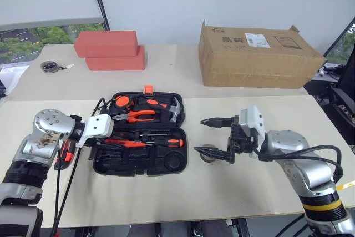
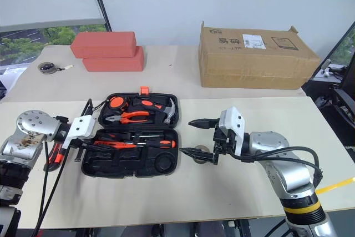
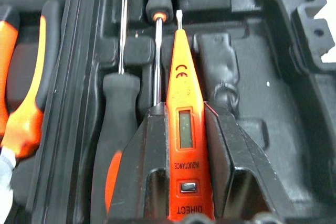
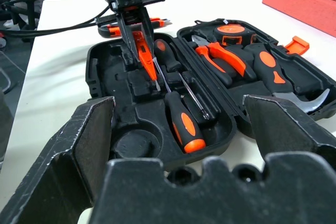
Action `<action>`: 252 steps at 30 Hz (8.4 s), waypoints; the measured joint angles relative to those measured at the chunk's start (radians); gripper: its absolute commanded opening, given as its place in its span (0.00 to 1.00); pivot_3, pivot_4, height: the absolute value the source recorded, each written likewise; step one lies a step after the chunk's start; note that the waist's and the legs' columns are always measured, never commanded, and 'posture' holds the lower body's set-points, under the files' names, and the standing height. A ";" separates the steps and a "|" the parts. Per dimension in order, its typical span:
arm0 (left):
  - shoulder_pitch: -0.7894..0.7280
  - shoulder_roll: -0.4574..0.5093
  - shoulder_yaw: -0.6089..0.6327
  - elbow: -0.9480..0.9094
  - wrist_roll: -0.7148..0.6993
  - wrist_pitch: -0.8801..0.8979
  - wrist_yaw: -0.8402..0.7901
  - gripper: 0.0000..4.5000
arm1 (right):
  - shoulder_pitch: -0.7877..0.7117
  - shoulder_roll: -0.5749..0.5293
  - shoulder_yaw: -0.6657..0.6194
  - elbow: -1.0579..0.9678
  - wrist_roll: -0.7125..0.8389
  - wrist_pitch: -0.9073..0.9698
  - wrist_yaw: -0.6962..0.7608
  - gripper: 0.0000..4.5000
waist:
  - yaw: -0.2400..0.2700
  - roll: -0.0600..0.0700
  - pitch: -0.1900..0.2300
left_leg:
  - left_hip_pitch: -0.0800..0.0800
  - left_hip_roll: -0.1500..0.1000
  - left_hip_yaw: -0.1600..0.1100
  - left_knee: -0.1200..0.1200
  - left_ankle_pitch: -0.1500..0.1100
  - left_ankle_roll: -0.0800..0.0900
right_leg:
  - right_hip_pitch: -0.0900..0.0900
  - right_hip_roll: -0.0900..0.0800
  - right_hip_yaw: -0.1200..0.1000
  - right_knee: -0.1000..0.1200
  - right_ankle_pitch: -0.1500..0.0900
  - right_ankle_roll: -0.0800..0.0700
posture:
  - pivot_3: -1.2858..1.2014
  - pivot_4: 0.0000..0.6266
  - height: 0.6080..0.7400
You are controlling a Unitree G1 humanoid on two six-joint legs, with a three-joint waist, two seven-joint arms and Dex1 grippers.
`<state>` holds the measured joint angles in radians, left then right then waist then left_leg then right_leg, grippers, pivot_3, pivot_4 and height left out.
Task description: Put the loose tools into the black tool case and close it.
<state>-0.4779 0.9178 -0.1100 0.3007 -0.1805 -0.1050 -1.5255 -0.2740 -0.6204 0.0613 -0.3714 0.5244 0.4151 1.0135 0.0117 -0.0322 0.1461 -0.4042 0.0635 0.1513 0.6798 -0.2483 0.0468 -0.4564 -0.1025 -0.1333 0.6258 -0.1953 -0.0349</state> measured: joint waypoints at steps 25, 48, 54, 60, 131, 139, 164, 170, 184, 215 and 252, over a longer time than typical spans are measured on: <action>0.026 0.030 0.007 0.013 0.022 0.002 -0.015 0.61 | -0.024 0.003 0.025 0.002 -0.001 0.000 0.023 1.00 | 0.000 0.000 0.000 | 0.001 0.000 0.001 0.001 0.000 0.000 | 0.000 0.001 0.001 0.002 0.000 0.000 | 0.52 0.24 0.79; 0.238 -0.032 0.270 -0.278 -0.225 0.283 0.242 0.24 | -0.027 0.014 0.043 0.018 -0.012 -0.019 0.027 1.00 | 0.000 0.000 -0.001 | 0.004 0.001 0.002 0.002 0.000 0.000 | 0.002 0.003 0.006 0.003 0.000 0.000 | 0.52 0.24 0.79; 0.407 -0.174 0.325 -0.479 -0.201 0.368 0.530 0.02 | -0.009 0.015 0.043 0.016 -0.014 -0.032 0.024 1.00 | 0.000 0.000 -0.001 | 0.005 0.001 0.002 0.002 0.000 0.000 | 0.003 0.003 0.009 0.003 0.000 0.000 | 0.52 0.24 0.79; 0.520 -0.301 0.339 -0.666 -0.137 0.469 0.820 0.02 | -0.003 0.013 0.043 0.018 -0.013 -0.038 0.039 1.00 | 0.001 -0.001 -0.001 | 0.006 0.002 0.002 0.002 -0.001 -0.002 | 0.004 0.004 0.009 0.004 0.000 0.000 | 0.52 0.24 0.79; 0.650 -0.560 0.679 -0.742 -0.189 0.733 1.431 0.98 | -0.139 0.097 0.064 0.130 -0.030 -0.044 0.125 1.00 | 0.007 0.008 -0.006 | 0.010 -0.001 -0.005 0.000 -0.008 -0.004 | 0.014 -0.003 0.003 -0.004 -0.001 0.000 | 0.52 0.24 0.79; 0.633 -0.486 0.655 -0.673 -0.212 0.874 1.381 0.98 | -0.139 0.097 0.064 0.131 -0.030 -0.047 0.126 1.00 | 0.002 0.007 -0.006 | 0.005 -0.001 -0.004 -0.001 -0.008 -0.005 | 0.007 -0.004 0.004 -0.003 -0.001 0.000 | 0.52 0.24 0.79; 0.588 -0.190 0.603 -0.716 -0.528 0.598 0.615 0.40 | -0.139 0.075 0.044 0.152 -0.029 -0.059 0.145 1.00 | -0.001 0.006 -0.005 | 0.000 -0.003 -0.001 -0.001 -0.007 -0.005 | 0.000 -0.002 0.004 -0.002 0.000 -0.001 | 0.52 0.24 0.79; 0.576 0.005 0.401 -0.584 -0.365 0.327 0.207 0.40 | -0.137 0.057 0.034 0.167 -0.029 -0.060 0.166 1.00 | 0.001 0.010 -0.004 | 0.000 -0.001 -0.001 -0.001 -0.007 -0.007 | -0.001 0.001 0.005 -0.002 -0.003 -0.005 | 0.52 0.24 0.79; 0.188 0.081 0.074 -0.078 -0.167 -0.146 -0.085 0.40 | -0.105 0.068 0.015 0.139 -0.029 -0.061 0.139 1.00 | 0.000 0.011 -0.003 | -0.002 0.000 0.001 -0.001 -0.004 0.004 | -0.001 0.003 0.006 -0.005 -0.001 0.000 | 0.52 0.24 0.79; 0.253 0.021 0.207 -0.395 -0.488 0.344 0.114 0.99 | -0.074 0.079 0.018 0.094 -0.030 -0.061 0.102 1.00 | -0.008 0.010 -0.003 | 0.004 0.002 0.005 0.000 -0.003 0.000 | 0.000 0.007 0.011 0.000 -0.001 0.000 | 0.52 0.24 0.79; 0.552 -0.281 0.203 -0.429 -0.089 0.066 0.634 0.03 | -0.059 0.079 0.019 0.077 -0.030 -0.061 0.094 1.00 | 0.010 0.016 -0.008 | 0.010 0.001 0.004 0.001 -0.007 -0.007 | 0.006 0.003 0.011 0.001 -0.001 -0.001 | 0.52 0.24 0.79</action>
<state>0.0743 0.6368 0.0934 -0.1281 -0.2694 -0.0394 -0.8918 -0.3332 -0.5419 0.0799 -0.2944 0.4945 0.3540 1.1071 0.0216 -0.0162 0.1380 -0.3944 0.0650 0.1551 0.6804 -0.2554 0.0394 -0.4503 -0.0990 -0.1227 0.6268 -0.1958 -0.0356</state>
